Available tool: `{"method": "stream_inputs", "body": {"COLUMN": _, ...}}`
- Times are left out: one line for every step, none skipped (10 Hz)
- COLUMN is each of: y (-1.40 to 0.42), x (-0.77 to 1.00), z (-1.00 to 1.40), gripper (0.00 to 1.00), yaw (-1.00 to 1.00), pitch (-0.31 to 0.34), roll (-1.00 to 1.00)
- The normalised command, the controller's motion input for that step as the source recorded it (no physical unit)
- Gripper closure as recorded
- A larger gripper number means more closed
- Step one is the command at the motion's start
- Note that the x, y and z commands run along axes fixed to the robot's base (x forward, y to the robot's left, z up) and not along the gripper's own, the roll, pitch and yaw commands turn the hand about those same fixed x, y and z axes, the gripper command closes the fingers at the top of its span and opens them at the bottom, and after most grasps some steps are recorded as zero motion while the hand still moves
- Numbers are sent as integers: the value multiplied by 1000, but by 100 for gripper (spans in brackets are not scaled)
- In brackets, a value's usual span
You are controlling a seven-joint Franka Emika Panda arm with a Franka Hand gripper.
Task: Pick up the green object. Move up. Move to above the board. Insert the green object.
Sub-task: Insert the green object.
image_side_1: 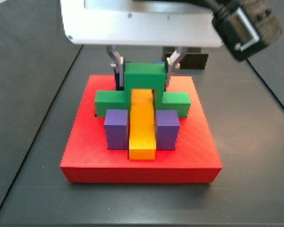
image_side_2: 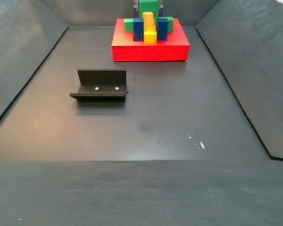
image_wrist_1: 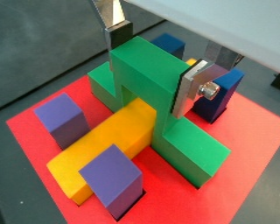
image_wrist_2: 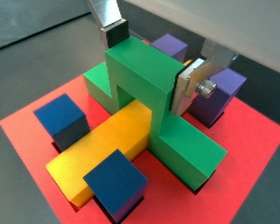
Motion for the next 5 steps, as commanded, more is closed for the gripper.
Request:
{"method": "stream_inputs", "body": {"y": 0, "x": 149, "z": -571, "gripper": 100, "yaw": -197, "pitch": -231, "roll": 49}}
{"method": "stream_inputs", "body": {"y": 26, "x": 289, "z": -580, "gripper": 100, "yaw": -171, "pitch": -250, "roll": 27}}
{"method": "stream_inputs", "body": {"y": 40, "x": 251, "z": -240, "gripper": 100, "yaw": -186, "pitch": -429, "roll": -59}}
{"method": "stream_inputs", "body": {"y": 83, "x": 171, "z": -37, "gripper": 100, "yaw": -211, "pitch": -500, "roll": -143}}
{"method": "stream_inputs", "body": {"y": 166, "x": 17, "z": -229, "gripper": 100, "yaw": -131, "pitch": -434, "roll": -87}}
